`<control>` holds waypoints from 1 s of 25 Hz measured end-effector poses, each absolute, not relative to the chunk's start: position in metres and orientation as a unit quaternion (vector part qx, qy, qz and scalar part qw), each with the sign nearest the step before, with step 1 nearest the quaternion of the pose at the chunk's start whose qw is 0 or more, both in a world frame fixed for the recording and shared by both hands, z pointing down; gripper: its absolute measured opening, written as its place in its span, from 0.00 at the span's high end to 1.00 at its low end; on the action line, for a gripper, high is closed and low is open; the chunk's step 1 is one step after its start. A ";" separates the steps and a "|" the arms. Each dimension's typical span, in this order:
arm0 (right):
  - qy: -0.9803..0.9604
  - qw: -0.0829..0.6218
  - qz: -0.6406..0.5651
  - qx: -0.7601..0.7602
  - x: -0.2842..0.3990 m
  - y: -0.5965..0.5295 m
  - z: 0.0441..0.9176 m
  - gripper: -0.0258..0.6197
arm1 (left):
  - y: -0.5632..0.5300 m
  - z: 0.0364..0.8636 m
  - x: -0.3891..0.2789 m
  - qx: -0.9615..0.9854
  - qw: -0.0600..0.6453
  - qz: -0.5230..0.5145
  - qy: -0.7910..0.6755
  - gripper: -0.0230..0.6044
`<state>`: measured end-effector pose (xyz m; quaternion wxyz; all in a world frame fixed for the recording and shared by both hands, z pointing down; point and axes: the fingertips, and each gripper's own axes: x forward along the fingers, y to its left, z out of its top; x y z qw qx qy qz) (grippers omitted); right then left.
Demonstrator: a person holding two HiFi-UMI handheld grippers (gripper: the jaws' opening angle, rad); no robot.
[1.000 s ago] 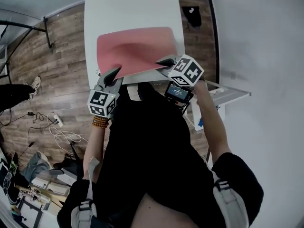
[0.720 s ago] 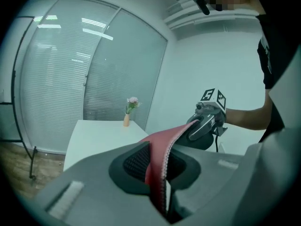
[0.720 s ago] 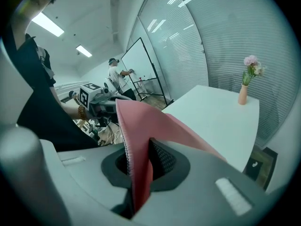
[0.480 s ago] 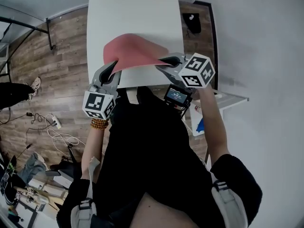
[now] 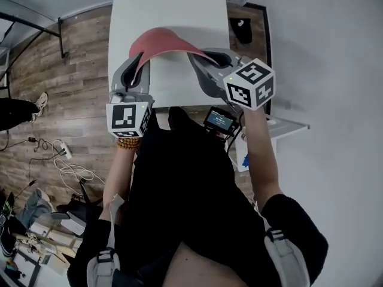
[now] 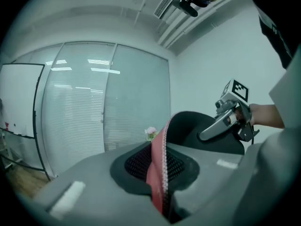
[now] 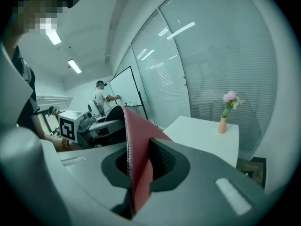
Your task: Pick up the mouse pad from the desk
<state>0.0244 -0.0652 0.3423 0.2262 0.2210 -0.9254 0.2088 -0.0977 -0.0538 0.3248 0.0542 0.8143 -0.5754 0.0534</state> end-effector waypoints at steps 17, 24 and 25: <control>-0.889 0.090 0.072 0.443 0.026 -0.074 0.266 0.89 | -0.049 0.265 -0.091 0.788 0.004 0.007 -0.616 0.92; -0.887 0.083 0.069 0.450 0.027 -0.054 0.274 0.89 | -0.033 0.270 -0.090 0.774 0.004 0.009 -0.633 0.92; -0.885 0.084 0.069 0.453 0.030 -0.053 0.275 0.89 | -0.032 0.271 -0.089 0.773 0.006 0.012 -0.634 0.92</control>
